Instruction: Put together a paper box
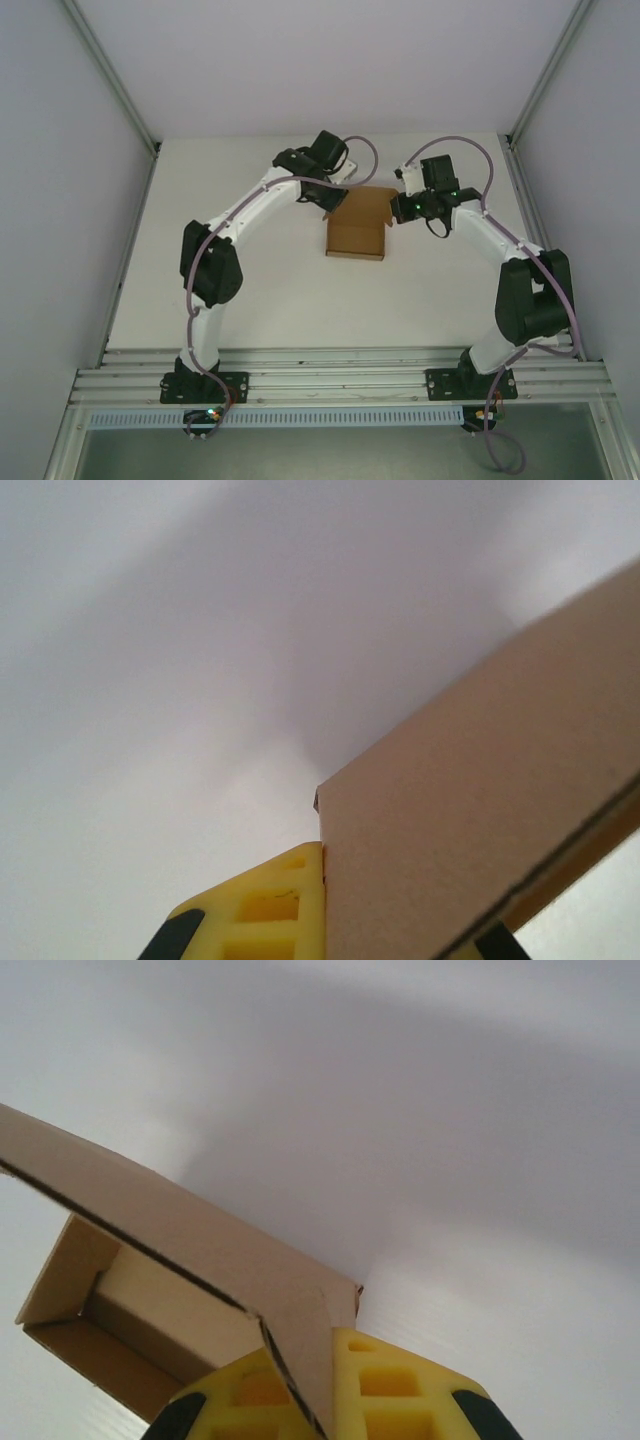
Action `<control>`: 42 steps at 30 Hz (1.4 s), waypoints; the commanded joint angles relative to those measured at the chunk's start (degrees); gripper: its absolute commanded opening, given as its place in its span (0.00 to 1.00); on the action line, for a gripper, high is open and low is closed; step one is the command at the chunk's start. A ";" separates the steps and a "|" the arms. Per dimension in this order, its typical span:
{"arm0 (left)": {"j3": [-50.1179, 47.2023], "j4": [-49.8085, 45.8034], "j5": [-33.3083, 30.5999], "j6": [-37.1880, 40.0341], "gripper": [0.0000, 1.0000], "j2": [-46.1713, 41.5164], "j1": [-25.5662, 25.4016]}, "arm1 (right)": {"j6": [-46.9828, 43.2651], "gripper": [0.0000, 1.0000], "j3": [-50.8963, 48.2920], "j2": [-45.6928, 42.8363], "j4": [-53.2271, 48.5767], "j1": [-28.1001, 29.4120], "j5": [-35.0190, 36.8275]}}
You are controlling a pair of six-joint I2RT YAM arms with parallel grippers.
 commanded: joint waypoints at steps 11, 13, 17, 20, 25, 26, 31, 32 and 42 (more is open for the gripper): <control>-10.18 21.70 0.00 -35.43 0.00 -0.64 3.97 | 33.68 0.00 -2.09 1.47 20.72 7.55 17.32; -12.12 23.97 -0.18 -37.63 0.00 -0.99 4.55 | 32.45 0.00 -2.54 2.24 22.05 8.84 17.76; -14.38 28.06 2.22 -38.76 0.00 -1.33 5.97 | 29.81 0.00 -4.43 4.40 25.20 9.65 18.28; -17.03 31.09 2.88 -37.75 0.00 -2.54 5.82 | 29.08 0.00 -6.65 5.22 27.84 9.85 18.14; -27.04 38.47 -0.04 -31.87 0.00 -7.50 3.91 | 24.52 0.00 -14.47 3.50 37.85 10.72 15.76; -29.79 40.99 -1.41 -30.42 0.00 -8.73 3.14 | 23.49 0.00 -16.29 2.86 39.33 10.94 16.13; -43.85 56.31 -4.36 -26.89 0.00 -13.56 -0.01 | 20.55 0.00 -23.16 1.00 41.50 11.09 16.24; -45.62 57.89 -4.13 -27.58 0.00 -13.91 -0.22 | 20.74 0.00 -24.30 1.00 42.26 11.27 15.93; -55.52 63.18 -1.19 -27.47 0.01 -16.09 -1.31 | 19.85 0.00 -31.74 3.29 47.26 14.45 18.79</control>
